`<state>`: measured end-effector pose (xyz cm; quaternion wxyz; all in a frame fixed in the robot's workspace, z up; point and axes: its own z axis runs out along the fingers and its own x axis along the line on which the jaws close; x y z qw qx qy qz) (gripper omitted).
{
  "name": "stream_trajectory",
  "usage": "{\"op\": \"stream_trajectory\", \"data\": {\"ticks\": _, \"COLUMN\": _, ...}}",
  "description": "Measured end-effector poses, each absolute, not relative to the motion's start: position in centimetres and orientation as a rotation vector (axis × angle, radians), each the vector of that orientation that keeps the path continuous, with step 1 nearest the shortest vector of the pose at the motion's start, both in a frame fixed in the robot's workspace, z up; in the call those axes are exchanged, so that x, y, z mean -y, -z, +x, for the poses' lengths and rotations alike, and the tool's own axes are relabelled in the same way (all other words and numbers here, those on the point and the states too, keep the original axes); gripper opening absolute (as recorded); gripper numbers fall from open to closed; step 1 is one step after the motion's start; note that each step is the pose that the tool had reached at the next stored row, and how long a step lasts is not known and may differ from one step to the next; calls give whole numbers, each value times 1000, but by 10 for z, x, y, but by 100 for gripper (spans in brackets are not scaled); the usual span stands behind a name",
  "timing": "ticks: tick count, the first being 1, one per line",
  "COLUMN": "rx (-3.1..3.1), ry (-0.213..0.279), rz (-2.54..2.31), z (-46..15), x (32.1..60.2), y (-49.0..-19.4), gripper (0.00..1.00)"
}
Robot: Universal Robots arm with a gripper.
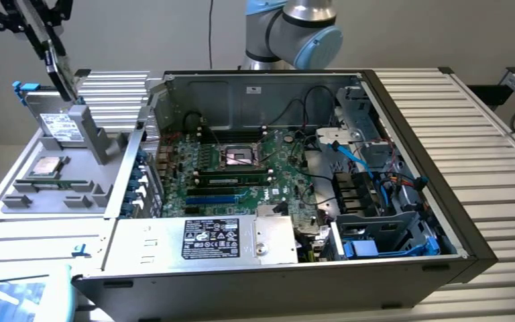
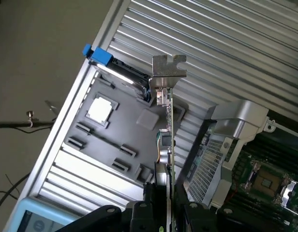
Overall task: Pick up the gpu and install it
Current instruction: 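Pick up the gpu and move the gpu toward the slot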
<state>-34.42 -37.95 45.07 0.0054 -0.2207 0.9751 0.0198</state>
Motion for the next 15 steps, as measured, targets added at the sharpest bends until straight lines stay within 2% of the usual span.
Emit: {"op": "stream_trajectory", "data": {"ticks": 15, "rx": -2936, "ry": -64, "rz": -1100, "z": -344, "x": 380, "y": -451, "gripper": 27}}
